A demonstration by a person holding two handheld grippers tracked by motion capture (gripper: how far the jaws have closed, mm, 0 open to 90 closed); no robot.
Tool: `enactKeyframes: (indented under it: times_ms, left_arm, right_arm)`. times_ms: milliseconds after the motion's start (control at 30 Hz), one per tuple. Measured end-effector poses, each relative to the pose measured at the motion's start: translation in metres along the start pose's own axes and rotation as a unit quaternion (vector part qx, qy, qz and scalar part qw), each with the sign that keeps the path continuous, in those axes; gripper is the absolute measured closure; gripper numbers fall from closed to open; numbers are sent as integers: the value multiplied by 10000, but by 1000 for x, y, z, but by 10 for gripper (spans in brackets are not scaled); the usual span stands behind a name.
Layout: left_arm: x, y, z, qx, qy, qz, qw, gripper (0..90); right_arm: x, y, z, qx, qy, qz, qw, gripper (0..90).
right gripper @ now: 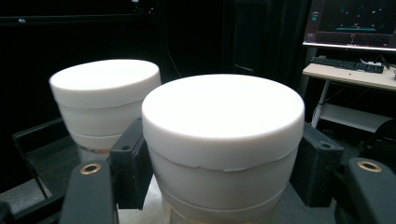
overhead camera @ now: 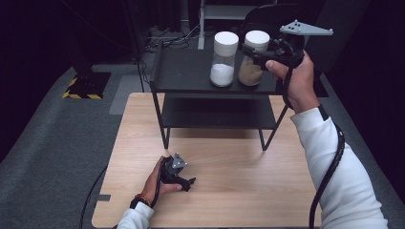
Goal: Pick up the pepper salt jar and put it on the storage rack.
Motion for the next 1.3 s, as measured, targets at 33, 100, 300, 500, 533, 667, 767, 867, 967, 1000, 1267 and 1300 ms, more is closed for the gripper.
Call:
enactKeyframes:
  times_ms: [33, 100, 300, 500, 533, 667, 767, 867, 967, 1000, 1267, 1300]
  left_arm:
    - [0, 0, 0, 0, 0, 0, 10000, 16]
    - [0, 0, 0, -1, 1, -1, 10000, 16]
    - [0, 0, 0, 0, 0, 0, 10000, 16]
    - [0, 0, 0, -2, 0, 1, 10000, 16]
    - [0, 0, 0, -1, 0, 0, 10000, 16]
    - [0, 0, 0, -1, 0, 0, 10000, 16]
    - [0, 0, 0, 0, 1, 0, 10000, 16]
    - [0, 0, 0, -1, 1, 0, 10000, 16]
    - [0, 0, 0, 0, -2, -4, 10000, 16]
    - [0, 0, 0, 0, -2, -4, 10000, 16]
    - [0, 0, 0, -2, 0, -6, 10000, 16]
    - [0, 0, 0, -1, -3, -6, 10000, 16]
  right_arm:
    - [-2, -1, 0, -3, 1, -1, 10000, 330]
    - [-4, -2, 1, -38, 22, -1, 10000, 331]
    - [-8, -3, 1, -46, 23, -16, 10000, 330]
    - [-8, -6, 2, -79, 32, -29, 10000, 327]
    - [-8, -6, 2, -66, 36, -38, 10000, 327]
    - [-7, -7, 3, 16, 74, -40, 10000, 285]
    - [-6, -6, 5, 42, 77, 3, 10000, 193]
    - [-2, -3, 7, 191, 97, 63, 9998, 107]
    - [5, -2, 11, 254, 64, 76, 9996, 69]
    - [7, -2, 12, 267, 32, 78, 9996, 58]
    - [24, 1, 25, 442, -34, -9, 9990, 8]
    - [26, 2, 26, 484, -27, -9, 9988, 3]
Point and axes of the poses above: each handheld gripper's, and its own axes: x roughly backward along the jaws, z roughly out of its underside, y roughly to its left, the point moved 8 cm from there along -x, roughly forward along the jaws, and after that the axes turned 2 degrees about z, right-handed, at the moved point
